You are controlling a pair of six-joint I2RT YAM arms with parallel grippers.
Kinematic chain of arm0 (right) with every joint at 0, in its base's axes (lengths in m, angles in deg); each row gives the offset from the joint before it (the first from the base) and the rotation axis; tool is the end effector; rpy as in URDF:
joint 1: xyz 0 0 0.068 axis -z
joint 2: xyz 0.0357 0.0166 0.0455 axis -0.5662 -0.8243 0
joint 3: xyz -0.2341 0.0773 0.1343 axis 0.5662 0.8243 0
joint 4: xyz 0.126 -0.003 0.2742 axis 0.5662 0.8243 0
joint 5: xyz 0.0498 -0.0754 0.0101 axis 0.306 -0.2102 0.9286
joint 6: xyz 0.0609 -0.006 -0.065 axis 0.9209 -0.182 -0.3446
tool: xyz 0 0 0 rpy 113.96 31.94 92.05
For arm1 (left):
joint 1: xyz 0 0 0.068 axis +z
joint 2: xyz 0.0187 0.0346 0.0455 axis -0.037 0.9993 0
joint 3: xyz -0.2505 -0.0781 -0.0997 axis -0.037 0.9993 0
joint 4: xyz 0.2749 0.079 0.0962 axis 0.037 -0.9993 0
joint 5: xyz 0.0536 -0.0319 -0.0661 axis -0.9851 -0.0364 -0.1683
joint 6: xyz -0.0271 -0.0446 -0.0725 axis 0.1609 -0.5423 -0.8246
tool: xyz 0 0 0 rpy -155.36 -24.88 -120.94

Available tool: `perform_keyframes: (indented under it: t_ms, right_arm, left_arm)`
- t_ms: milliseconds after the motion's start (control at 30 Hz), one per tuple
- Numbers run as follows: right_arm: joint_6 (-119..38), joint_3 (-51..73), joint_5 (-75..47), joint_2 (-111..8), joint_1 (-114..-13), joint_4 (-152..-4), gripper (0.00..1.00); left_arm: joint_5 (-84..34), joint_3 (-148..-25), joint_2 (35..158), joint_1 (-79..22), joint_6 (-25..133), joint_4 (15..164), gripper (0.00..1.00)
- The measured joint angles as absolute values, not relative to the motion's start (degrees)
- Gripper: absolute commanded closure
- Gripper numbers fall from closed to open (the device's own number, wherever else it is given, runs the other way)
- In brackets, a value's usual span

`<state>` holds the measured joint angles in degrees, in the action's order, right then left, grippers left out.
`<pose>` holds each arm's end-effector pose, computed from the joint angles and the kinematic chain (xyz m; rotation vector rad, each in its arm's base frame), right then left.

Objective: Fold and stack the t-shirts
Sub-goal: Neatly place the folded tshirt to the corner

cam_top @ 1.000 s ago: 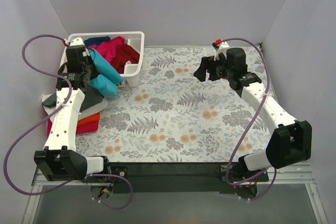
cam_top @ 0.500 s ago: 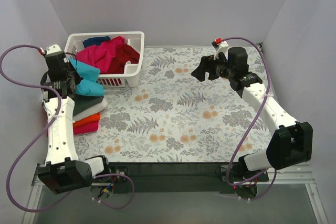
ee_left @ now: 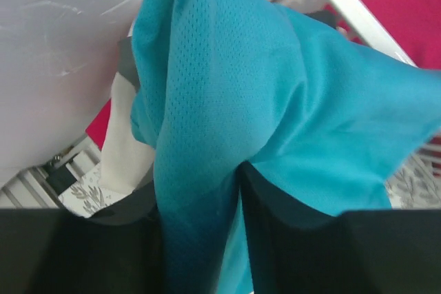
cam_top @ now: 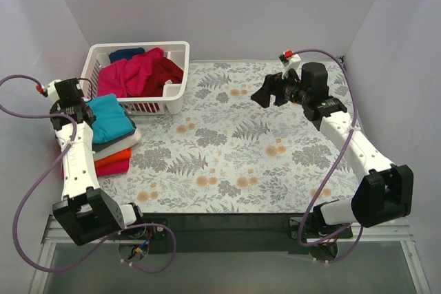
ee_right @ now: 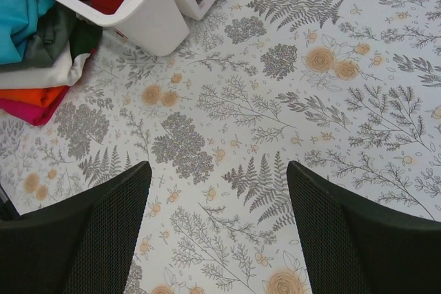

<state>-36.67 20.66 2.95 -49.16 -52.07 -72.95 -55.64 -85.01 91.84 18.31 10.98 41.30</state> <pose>0.3705 0.1523 0.3291 -0.4170 1.8887 0.7404 0.2877 0.1396 0.3264 -1.5397 1.7103 0.1631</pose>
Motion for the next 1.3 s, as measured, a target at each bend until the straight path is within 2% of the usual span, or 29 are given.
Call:
perform_keyframes:
  t_ms: [100, 167, 200, 233, 267, 300, 567, 867, 1067, 1300]
  right_arm:
    - [-36.7, 21.0, 3.3, -48.2, -52.1, -73.0, 0.28]
    - [-36.7, 21.0, 3.5, -47.6, -52.1, -73.0, 0.28]
    - [-36.7, 21.0, 3.7, -47.2, -52.1, -73.0, 0.28]
    - [-36.7, 21.0, 3.8, -46.9, -52.1, -73.0, 0.27]
    - [-36.7, 21.0, 3.9, -46.6, -52.1, -73.0, 0.27]
    - [-36.7, 21.1, 4.0, -46.3, -52.0, -73.1, 0.27]
    - [-36.8, 22.0, 4.5, -45.1, -51.7, -73.1, 0.27]
    - [-36.8, 23.0, 5.0, -44.2, -51.5, -72.9, 0.24]
    - [-37.0, 24.3, 4.0, -41.7, -51.5, -72.5, 0.23]
    - [-37.1, 28.2, 1.0, -37.8, -51.5, -71.0, 0.22]
  left_arm:
    - [-58.2, -85.1, 94.9, 20.0, 10.3, 41.5, 0.57]
    - [-59.5, -86.3, 98.1, 21.2, 9.9, 41.2, 0.48]
    - [-60.1, -87.2, 99.9, 21.7, 9.7, 41.1, 0.33]
    - [-60.6, -88.1, 101.8, 22.4, 9.7, 40.9, 0.24]
    - [-61.0, -89.1, 103.5, 22.9, 9.3, 40.8, 0.20]
    - [-61.4, -89.9, 105.1, 23.4, 8.7, 40.7, 0.12]
    - [-62.3, -90.6, 105.1, 24.7, 7.9, 40.7, 0.11]
    - [-57.2, -89.3, 87.1, 24.2, 7.9, 41.4, 0.09]
    - [-46.7, -84.3, 73.1, 21.8, 8.0, 45.6, 0.09]
    - [-30.9, -78.2, 62.5, 21.6, 6.9, 50.3, 0.16]
